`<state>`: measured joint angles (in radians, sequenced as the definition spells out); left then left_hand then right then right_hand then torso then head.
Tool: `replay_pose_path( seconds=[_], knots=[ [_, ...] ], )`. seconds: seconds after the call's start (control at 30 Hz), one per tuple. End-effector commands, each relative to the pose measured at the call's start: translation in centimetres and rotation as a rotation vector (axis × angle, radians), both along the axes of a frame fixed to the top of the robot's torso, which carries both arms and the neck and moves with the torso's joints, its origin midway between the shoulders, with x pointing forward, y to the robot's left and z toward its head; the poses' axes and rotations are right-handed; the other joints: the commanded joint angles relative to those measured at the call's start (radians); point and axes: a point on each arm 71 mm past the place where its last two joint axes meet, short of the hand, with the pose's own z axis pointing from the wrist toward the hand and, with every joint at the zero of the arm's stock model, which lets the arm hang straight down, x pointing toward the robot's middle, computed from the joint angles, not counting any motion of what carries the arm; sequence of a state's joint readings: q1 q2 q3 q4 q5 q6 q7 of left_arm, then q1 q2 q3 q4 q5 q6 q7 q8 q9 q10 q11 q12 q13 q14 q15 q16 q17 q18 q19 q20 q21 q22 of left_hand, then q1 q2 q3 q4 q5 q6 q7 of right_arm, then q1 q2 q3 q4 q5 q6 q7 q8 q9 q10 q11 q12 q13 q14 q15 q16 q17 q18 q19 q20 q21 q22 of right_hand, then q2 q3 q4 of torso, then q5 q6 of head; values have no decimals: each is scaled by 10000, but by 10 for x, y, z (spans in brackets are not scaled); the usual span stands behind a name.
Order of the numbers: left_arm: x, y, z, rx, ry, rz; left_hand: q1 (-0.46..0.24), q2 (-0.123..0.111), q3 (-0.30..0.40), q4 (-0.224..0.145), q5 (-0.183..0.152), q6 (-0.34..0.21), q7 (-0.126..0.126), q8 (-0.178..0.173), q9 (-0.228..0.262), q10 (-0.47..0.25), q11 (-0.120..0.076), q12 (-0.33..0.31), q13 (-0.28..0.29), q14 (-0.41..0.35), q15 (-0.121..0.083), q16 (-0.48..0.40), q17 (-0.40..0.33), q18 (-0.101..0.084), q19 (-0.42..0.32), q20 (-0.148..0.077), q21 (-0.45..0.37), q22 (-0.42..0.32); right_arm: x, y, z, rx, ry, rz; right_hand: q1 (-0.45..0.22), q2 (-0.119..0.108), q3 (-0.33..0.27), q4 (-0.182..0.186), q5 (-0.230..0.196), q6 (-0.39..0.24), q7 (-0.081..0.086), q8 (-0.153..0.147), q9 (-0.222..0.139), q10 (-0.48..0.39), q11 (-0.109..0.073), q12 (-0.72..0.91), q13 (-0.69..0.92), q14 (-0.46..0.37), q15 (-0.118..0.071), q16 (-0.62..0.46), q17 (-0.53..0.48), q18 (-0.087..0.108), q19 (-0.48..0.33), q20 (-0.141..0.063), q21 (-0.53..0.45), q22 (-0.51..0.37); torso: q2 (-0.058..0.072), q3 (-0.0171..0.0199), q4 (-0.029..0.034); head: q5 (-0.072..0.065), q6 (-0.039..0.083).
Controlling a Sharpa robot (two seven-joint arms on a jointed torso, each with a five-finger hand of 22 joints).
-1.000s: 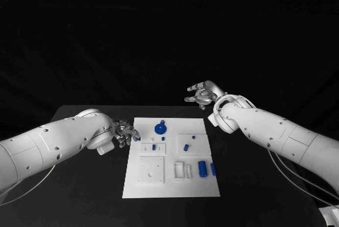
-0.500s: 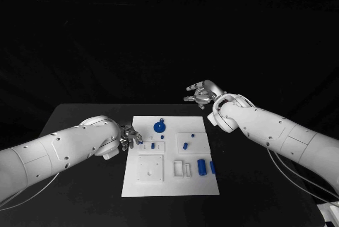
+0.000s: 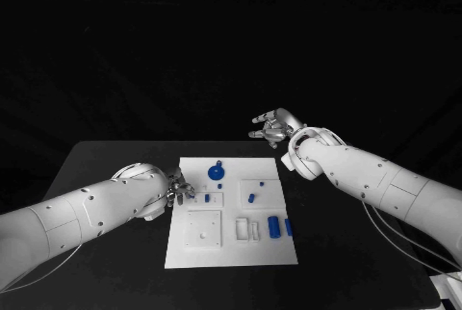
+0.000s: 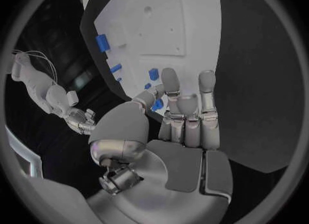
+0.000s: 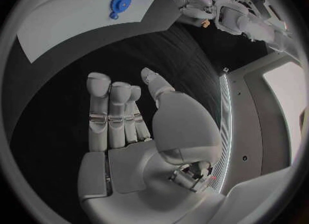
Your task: Assemble the parts on the task board
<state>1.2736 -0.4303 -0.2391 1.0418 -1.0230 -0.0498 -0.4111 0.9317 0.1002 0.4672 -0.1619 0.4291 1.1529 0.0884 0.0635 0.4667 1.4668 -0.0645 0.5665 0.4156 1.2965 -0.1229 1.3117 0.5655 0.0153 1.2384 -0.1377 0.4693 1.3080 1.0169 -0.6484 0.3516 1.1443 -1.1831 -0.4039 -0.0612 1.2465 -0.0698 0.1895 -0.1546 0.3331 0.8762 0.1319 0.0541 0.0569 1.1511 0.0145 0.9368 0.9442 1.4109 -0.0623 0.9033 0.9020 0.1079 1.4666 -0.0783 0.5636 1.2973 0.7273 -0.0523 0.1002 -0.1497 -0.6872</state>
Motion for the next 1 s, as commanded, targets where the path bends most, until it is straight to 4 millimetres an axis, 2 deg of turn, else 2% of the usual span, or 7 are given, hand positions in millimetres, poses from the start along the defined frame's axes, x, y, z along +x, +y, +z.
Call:
replay_pose_path(
  seconds=[0.03, 0.33, 0.47, 1.0],
  knots=[
    [1, -1, -1, 255, -397, -70, 23, 114, 46, 24, 23, 2023, -1050, 38, 24, 417, -77, 58, -7, 91, 1, -32, 33, 84, 76, 24, 64, 186, 0, 1, 0, -3, 22, 152, -82, -8, 21, -32, 37, 45, -46, 33, 11, 19, -54, 25, 8, 15, -17, 14, 1, 156, 478, -34, 26, -11, 9, -4, 16, -31, -3],
    [1, -3, -8, 322, -425, -34, 54, 107, 49, 38, 25, 2045, -1062, 41, 98, 424, -89, 138, -19, 158, -10, -38, 155, 86, 107, 13, 89, 188, 0, 2, 0, 5, 14, 173, -117, -3, 34, -43, 52, 56, -47, 34, 12, 26, -53, 27, 14, 15, -19, 5, -6, 156, 478, -36, 20, -17, 23, -15, -2, -41, 8],
    [1, -4, -9, 342, -394, -53, 54, 111, 46, 51, 26, 2065, -1070, 46, 132, 428, -96, 183, -15, 190, -16, -23, 223, 86, 118, 8, 100, 189, -1, 3, 0, 8, 14, 181, -117, -3, 34, -43, 52, 56, -47, 34, 12, 26, -53, 27, 14, 15, -19, 5, -6, 156, 478, -36, 20, -17, 25, -5, 11, -67, -1],
    [-1, -10, -12, 401, -216, -187, 54, 110, 48, 45, 50, 2116, -1097, 50, 323, 434, -116, 330, -5, 307, -32, 10, 453, 85, 151, -7, 160, 190, -1, 2, 0, 10, 10, 178, -117, -3, 34, -43, 52, 56, -47, 34, 12, 26, -53, 27, 14, 15, -19, 5, -6, 156, 478, -36, 20, -17, 34, -11, 12, -129, -3]
  ],
)
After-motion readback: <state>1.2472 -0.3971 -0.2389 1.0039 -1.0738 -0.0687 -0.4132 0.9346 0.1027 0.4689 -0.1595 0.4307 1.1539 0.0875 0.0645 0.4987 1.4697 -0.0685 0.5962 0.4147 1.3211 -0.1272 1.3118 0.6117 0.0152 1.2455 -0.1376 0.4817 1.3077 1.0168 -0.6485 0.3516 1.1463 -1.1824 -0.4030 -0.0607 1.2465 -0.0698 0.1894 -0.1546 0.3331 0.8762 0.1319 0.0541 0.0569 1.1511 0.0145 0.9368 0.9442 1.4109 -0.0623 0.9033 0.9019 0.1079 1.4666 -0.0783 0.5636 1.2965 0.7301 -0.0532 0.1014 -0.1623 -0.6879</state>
